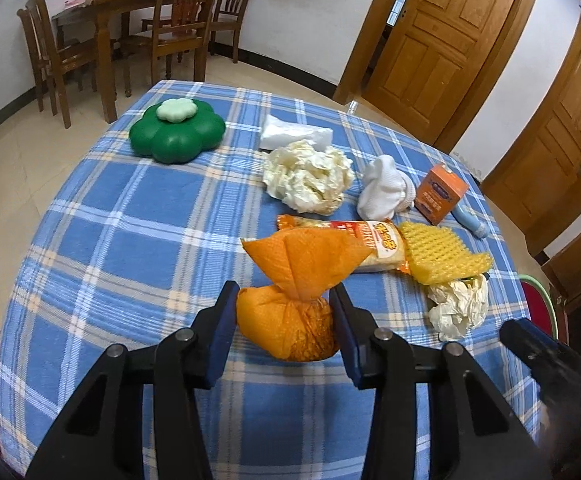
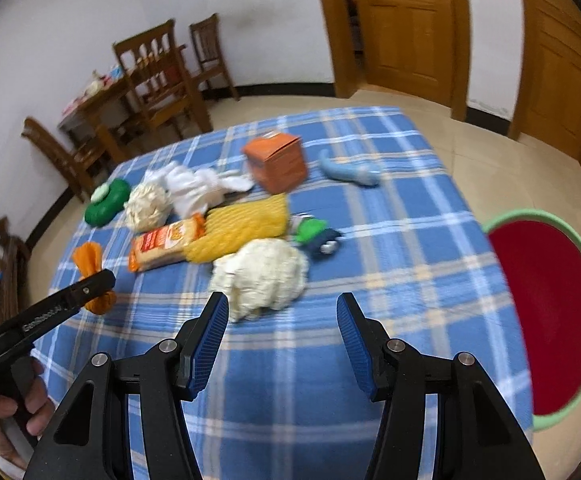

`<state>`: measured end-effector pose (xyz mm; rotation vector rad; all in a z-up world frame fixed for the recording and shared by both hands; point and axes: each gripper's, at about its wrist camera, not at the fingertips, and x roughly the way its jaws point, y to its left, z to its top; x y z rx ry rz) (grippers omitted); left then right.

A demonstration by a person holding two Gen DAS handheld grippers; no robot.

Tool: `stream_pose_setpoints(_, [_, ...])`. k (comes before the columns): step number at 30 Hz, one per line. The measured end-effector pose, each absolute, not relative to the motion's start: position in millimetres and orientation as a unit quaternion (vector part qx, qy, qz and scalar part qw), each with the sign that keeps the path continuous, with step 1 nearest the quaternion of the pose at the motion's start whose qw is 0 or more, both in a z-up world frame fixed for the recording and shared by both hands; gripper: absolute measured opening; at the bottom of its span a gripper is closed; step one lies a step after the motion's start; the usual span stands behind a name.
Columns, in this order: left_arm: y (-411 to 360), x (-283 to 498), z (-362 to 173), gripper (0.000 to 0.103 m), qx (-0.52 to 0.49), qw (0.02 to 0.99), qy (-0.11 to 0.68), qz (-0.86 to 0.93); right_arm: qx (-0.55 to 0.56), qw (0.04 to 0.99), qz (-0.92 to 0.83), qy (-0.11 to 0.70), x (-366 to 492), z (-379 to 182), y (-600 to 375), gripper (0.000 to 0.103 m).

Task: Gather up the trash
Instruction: 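Grasp the orange snack bag with the left gripper while the right gripper grasps crumpled white paper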

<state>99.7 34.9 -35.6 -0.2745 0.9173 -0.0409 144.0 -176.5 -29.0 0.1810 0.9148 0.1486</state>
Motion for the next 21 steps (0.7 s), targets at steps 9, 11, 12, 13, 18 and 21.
stream_pose_setpoints(9, [46.3, 100.2, -42.3, 0.046, -0.143, 0.884, 0.444, -0.014, 0.064, 0.885, 0.084, 0.454, 170.2, -47.0, -149.6, 0.066])
stream_pose_setpoints(11, [47.0, 100.4, -42.6, 0.046, -0.145, 0.884, 0.444, -0.015, 0.064, 0.882, 0.084, 0.459, 173.7, -52.1, -148.6, 0.066])
stream_pose_setpoints(12, [47.3, 100.3, -42.9, 0.046, -0.145, 0.884, 0.444, -0.015, 0.065, 0.881, 0.084, 0.461, 174.7, -54.0, -148.5, 0.066])
stream_pose_setpoints(13, [47.4, 100.4, -43.2, 0.046, -0.146, 0.884, 0.444, -0.016, 0.066, 0.880, 0.082, 0.464, 175.5, -56.6, -148.4, 0.066])
stream_pose_setpoints(18, [45.9, 99.6, -43.2, 0.046, -0.146, 0.883, 0.445, -0.017, 0.058, 0.881, 0.078, 0.464, 175.4, -63.0, -146.9, 0.046])
stream_pose_setpoints(21, [43.4, 98.1, -42.9, 0.046, -0.146, 0.883, 0.446, -0.019, 0.063, 0.880, 0.081, 0.464, 172.6, -63.8, -150.9, 0.037])
